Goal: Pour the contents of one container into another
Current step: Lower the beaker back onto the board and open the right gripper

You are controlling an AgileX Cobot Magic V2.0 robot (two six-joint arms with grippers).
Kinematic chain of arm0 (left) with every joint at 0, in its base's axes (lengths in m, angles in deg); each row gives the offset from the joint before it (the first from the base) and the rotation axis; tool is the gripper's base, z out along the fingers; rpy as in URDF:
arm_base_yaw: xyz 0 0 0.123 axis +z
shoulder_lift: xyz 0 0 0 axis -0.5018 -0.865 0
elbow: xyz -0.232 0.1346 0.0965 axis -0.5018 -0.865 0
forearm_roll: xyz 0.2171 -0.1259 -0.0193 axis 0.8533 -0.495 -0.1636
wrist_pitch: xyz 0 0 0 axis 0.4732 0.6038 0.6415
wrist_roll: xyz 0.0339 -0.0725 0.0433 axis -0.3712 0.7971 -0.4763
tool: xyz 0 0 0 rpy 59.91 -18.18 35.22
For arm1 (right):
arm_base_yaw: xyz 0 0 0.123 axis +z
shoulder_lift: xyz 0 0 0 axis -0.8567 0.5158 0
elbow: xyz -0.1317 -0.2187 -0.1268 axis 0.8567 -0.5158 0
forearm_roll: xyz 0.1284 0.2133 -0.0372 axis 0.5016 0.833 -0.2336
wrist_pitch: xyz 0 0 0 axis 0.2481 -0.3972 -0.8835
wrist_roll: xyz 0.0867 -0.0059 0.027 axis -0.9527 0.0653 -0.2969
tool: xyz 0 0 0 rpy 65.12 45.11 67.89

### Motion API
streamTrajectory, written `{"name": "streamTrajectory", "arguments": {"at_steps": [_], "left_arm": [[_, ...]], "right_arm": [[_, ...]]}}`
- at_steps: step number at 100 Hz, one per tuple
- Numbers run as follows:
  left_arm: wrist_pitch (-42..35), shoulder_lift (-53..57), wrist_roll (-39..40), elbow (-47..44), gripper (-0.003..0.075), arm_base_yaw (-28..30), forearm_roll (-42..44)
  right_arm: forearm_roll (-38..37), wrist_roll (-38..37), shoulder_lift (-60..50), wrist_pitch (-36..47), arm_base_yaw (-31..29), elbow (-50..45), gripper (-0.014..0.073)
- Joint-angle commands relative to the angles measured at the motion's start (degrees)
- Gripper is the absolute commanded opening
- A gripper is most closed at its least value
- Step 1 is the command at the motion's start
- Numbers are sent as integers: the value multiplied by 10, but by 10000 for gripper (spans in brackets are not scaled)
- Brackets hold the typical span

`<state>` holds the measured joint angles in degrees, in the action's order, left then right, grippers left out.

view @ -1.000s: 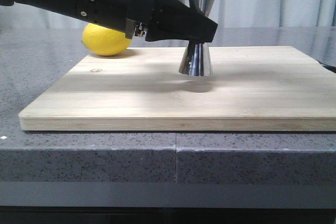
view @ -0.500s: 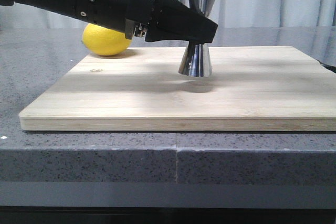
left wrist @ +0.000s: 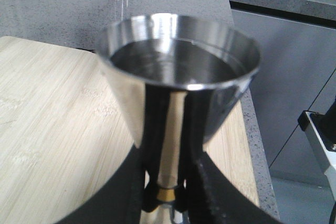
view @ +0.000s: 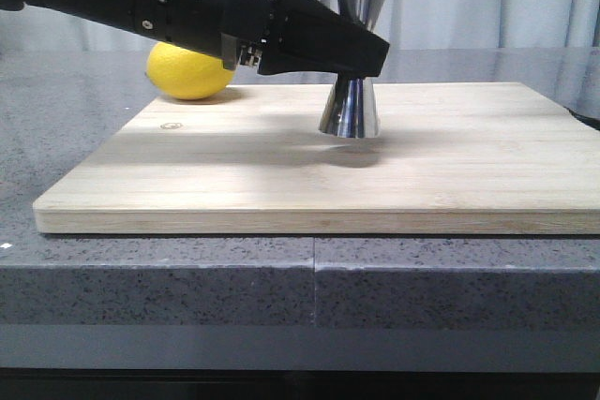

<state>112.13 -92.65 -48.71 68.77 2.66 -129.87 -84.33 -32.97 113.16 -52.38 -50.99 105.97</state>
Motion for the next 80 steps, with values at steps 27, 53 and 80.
{"name": "streamTrajectory", "arguments": {"at_steps": [27, 53, 80], "left_arm": [[38, 33, 4, 18, -13, 1, -36], [39, 33, 4, 18, -13, 1, -36], [39, 33, 4, 18, -13, 1, -36]], "right_arm": [[13, -5, 50, 196, -4, -63, 241], [13, -5, 72, 257, -4, -131, 241], [22, -5, 114, 306, -4, -134, 241]]}}
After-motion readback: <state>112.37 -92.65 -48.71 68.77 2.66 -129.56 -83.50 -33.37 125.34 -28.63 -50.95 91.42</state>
